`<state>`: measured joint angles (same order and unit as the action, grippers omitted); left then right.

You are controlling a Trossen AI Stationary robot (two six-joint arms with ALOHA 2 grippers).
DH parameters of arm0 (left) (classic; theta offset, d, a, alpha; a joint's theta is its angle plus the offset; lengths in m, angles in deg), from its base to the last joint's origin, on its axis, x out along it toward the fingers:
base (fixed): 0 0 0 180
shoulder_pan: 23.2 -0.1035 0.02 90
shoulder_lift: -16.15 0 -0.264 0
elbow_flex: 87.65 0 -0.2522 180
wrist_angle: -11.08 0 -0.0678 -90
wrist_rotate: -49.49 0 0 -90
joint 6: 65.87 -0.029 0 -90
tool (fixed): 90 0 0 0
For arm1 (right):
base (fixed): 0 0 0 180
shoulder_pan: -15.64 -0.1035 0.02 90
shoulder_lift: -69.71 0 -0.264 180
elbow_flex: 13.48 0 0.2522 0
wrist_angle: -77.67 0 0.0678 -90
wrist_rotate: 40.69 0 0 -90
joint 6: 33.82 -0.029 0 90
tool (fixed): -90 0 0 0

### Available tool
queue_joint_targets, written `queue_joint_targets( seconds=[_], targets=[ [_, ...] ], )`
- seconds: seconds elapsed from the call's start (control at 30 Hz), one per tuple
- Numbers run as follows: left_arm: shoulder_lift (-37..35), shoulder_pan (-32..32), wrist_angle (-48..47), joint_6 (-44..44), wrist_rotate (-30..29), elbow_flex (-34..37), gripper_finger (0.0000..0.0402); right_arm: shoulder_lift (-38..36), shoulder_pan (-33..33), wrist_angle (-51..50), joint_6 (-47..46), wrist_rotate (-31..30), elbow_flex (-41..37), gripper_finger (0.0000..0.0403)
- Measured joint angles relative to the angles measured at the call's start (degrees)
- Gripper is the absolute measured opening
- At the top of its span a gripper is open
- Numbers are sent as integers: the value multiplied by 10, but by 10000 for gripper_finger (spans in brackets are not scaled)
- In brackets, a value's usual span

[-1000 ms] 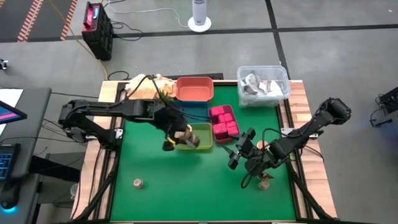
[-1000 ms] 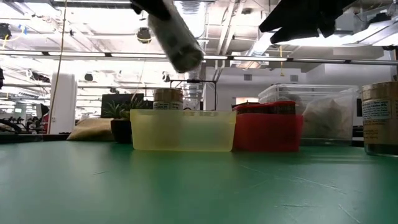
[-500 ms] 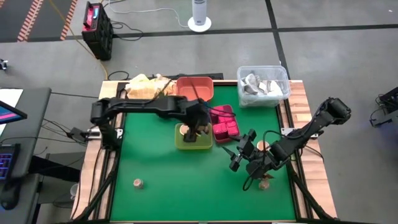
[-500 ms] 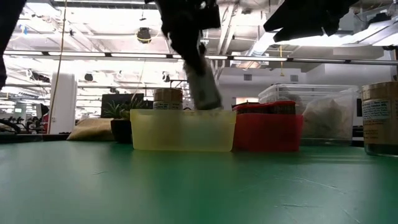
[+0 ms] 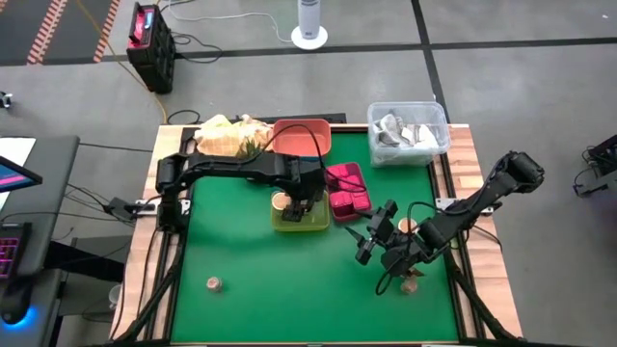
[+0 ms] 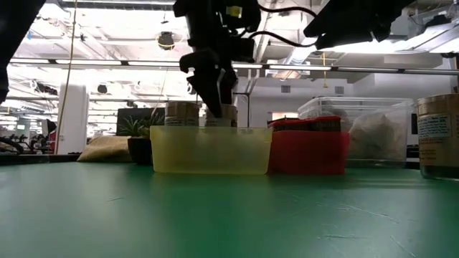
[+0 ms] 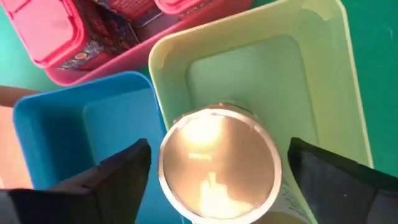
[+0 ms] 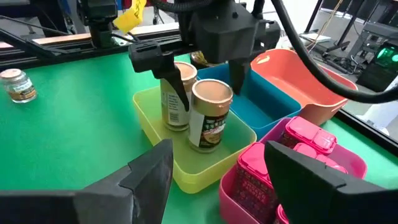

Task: Sort spices by type
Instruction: Put the top left gold seasoning bottle into the yellow bin, then put the left gold seasoning bottle into the yellow bin

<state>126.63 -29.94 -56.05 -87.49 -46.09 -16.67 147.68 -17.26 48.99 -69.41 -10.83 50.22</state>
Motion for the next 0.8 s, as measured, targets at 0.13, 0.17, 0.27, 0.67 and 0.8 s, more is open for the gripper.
queue_joint_targets(
  seconds=[0.13, 0.17, 0.27, 0.67, 0.8],
  targets=[
    [-21, 0, 2, 1, -3, -10, 376, 0, 0, 1, -3, 0, 0, 279],
    [-32, 0, 8, 4, -3, -13, 376, 0, 0, -1, -3, 0, 0, 279],
    [-73, 2, 20, 14, 7, -7, 374, 0, -5, -6, -5, 0, 0, 279],
    [-346, 88, 205, 131, -16, 295, 364, -28, -17, -138, -129, -23, 13, 279],
    [-419, 150, 218, 169, -78, 352, 363, -37, 20, -292, -198, 48, 77, 279]
  ],
)
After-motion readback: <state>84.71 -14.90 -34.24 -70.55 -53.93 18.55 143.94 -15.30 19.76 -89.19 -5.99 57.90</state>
